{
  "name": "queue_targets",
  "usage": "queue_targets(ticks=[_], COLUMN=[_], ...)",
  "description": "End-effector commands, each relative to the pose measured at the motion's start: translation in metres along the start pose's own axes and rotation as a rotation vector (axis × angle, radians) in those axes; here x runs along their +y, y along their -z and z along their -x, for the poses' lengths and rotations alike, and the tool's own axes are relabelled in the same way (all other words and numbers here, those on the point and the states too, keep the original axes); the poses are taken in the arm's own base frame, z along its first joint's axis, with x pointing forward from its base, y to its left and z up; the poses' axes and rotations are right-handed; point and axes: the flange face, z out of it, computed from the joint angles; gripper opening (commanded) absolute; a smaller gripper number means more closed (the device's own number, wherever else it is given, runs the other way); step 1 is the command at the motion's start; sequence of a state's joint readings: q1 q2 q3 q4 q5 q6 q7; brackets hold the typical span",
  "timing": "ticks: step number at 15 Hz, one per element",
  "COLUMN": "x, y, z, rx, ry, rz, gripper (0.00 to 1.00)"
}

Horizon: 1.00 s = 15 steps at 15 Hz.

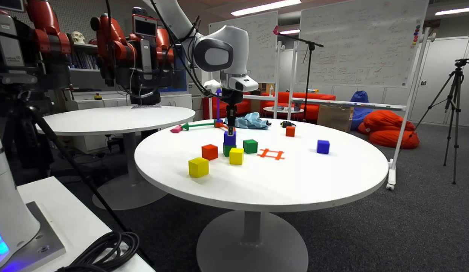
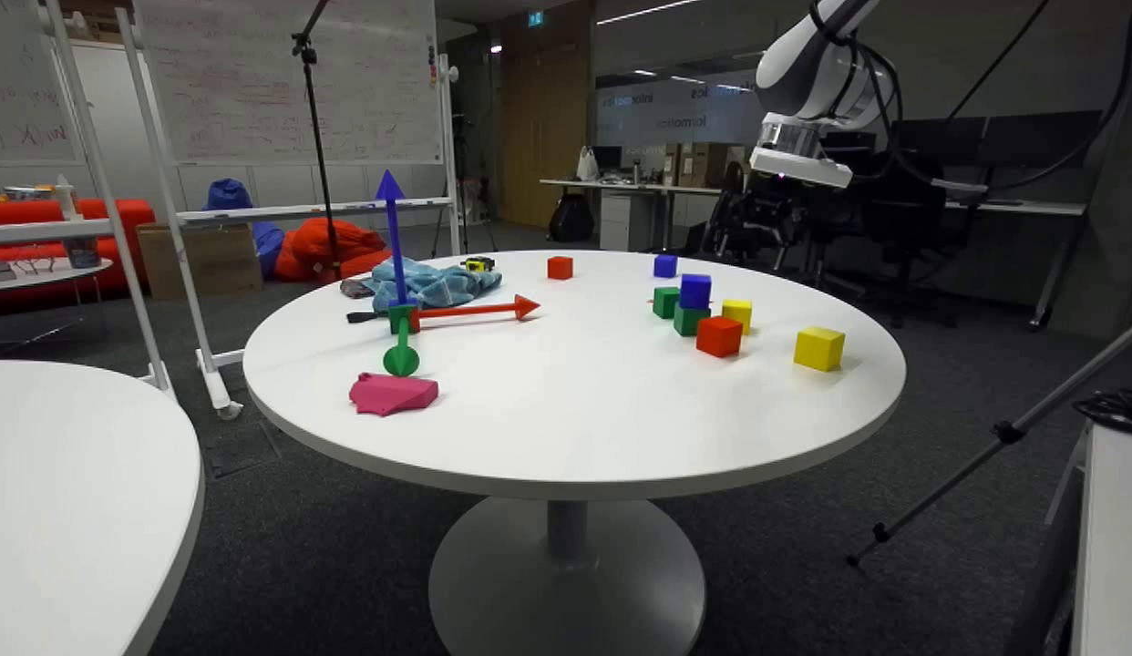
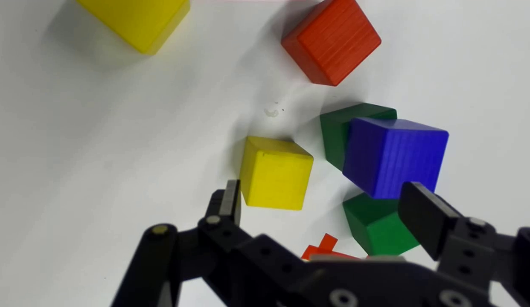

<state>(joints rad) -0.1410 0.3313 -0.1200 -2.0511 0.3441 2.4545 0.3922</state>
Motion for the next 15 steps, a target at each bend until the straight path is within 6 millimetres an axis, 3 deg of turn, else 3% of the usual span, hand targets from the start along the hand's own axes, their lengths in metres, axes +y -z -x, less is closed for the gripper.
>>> queue_targets(ticks=[1,7,15], x=[-0.005,-0.024,-0.049], y=[0.004,0.007,0.018], z=[-0.001,0.007,0.010], rx=[0.051,0.116,0.153], ry=[0.083,0.291,0.427], rz=[0.025,0.159,0.196], gripper=[1.00,1.00,1.00])
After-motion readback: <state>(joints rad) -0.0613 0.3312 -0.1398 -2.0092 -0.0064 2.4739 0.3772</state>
